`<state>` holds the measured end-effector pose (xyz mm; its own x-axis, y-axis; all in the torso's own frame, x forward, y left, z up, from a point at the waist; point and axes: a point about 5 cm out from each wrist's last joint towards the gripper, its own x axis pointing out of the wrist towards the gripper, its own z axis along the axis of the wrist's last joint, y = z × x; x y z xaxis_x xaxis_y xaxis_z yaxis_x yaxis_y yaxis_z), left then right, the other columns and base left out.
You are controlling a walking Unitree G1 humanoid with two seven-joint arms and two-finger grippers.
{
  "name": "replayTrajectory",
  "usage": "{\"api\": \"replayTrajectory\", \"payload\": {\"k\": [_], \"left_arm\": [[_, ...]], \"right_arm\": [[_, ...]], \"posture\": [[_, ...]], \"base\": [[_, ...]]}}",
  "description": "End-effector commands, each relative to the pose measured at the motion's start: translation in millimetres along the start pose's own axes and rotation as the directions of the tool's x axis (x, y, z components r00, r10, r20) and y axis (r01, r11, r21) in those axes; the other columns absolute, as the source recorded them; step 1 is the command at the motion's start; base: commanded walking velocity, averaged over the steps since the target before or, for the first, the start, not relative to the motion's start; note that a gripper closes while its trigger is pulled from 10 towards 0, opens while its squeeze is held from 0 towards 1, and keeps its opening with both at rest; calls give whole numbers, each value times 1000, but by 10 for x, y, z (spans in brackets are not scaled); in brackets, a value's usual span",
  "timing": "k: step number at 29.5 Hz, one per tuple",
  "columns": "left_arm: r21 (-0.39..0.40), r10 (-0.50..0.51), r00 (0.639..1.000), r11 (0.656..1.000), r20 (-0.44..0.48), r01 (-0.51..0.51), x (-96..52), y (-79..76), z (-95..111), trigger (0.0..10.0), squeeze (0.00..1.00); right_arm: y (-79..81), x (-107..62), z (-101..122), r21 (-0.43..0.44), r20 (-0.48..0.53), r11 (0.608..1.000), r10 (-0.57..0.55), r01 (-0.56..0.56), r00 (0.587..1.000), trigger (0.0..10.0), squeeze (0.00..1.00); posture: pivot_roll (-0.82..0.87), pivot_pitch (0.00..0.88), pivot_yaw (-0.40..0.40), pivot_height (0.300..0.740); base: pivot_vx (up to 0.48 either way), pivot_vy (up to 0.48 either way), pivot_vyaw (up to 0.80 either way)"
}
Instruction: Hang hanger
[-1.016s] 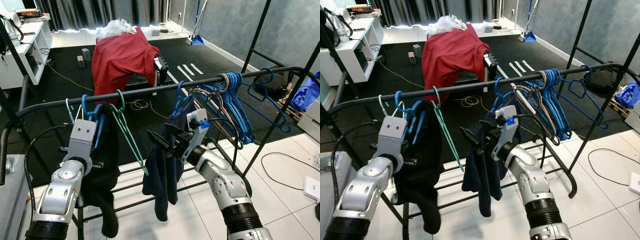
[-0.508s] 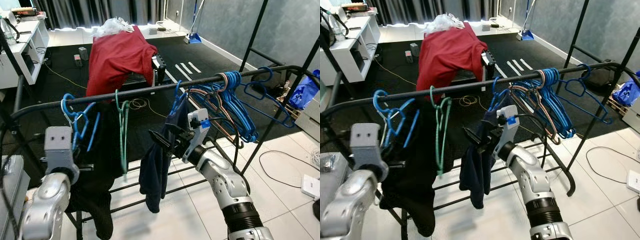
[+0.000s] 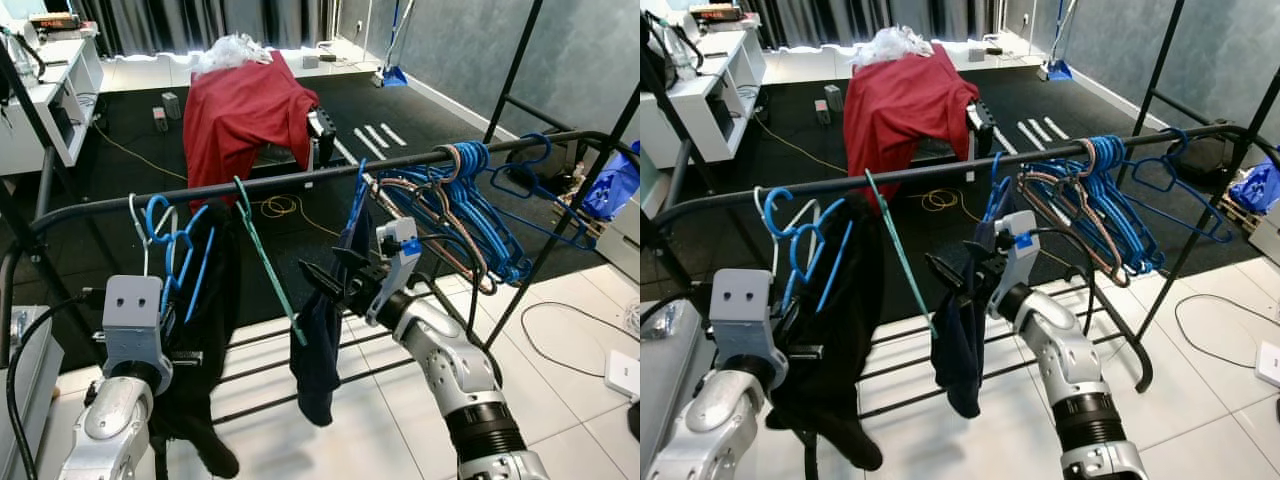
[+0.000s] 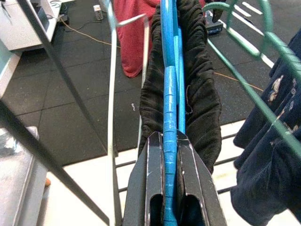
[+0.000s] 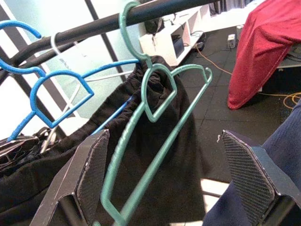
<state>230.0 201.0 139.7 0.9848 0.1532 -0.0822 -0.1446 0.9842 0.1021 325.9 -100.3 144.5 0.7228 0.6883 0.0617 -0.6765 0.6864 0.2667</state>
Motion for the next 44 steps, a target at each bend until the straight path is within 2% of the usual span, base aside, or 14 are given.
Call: {"api": "replayTrajectory", "payload": {"k": [1,3,9,11,14,27,31,34,36,38,39,41,42,44], "left_arm": [[2,-2,998,1000,69,2,-41,-14,110,10000,0],[20,-11,997,1000,74,9,-44,2,118,10000,0],[116,-2,994,993,107,-10,17,283,207,10000,0],[176,-87,990,982,107,68,36,341,269,10000,0],[201,-109,988,976,106,86,40,362,292,10000,0],[239,-203,975,955,88,177,31,625,452,10000,0],[248,-185,977,956,104,155,41,844,593,10000,0],[120,-301,927,952,224,280,7,853,894,10000,0],[120,-301,927,952,224,280,7,853,894,10000,0],[107,-422,869,906,256,409,-54,812,995,10000,0],[107,-422,869,906,256,409,-54,812,995,10000,0],[138,-586,773,810,245,570,-152,764,1053,10000,0],[138,-586,773,810,245,570,-152,764,1053,10000,0],[171,-705,678,708,207,685,-240,763,1087,10000,0]], "right_arm": [[-12,4,6,4,0,1000,7,-7,1000,10000,0],[-15,5,6,4,-1,1000,8,-8,1000,10000,0],[-20,11,-3,4,-8,1000,15,-15,1000,10000,0],[-22,11,-9,5,-11,1000,18,-18,1000,10000,0],[-24,9,-13,5,-12,1000,19,-19,1000,10000,0],[-40,-16,-19,10,-10,1000,22,-22,1000,10000,0],[-63,-14,2,24,0,1000,20,-20,1000,10000,0],[-100,-24,104,89,62,996,21,-26,998,10000,0],[-100,-24,104,89,62,996,21,-26,998,10000,0],[-124,-62,197,147,116,987,49,-66,992,10000,0],[-124,-62,197,147,116,987,49,-66,992,10000,0],[-118,-197,331,192,175,961,165,-198,971,10000,0],[-118,-197,331,192,175,961,165,-198,971,10000,0],[-133,-442,499,172,210,929,291,-328,933,10000,0]], "posture": [[28,0,-40,740],[28,0,-44,740],[32,0,-49,740],[35,0,-51,740],[36,0,-50,740],[37,0,-57,740],[43,0,-61,740],[50,0,-66,740],[50,0,-66,740],[50,0,-64,740],[50,0,-64,740],[49,0,-64,740],[49,0,-64,740],[35,0,-64,740]], "base": [[-352,0,0],[-352,0,0],[-352,0,0],[-347,0,0],[-349,0,0],[-358,0,0],[-357,0,0],[0,0,0],[0,0,0],[0,0,0],[0,0,0],[0,0,0],[0,0,0],[0,0,0]]}}
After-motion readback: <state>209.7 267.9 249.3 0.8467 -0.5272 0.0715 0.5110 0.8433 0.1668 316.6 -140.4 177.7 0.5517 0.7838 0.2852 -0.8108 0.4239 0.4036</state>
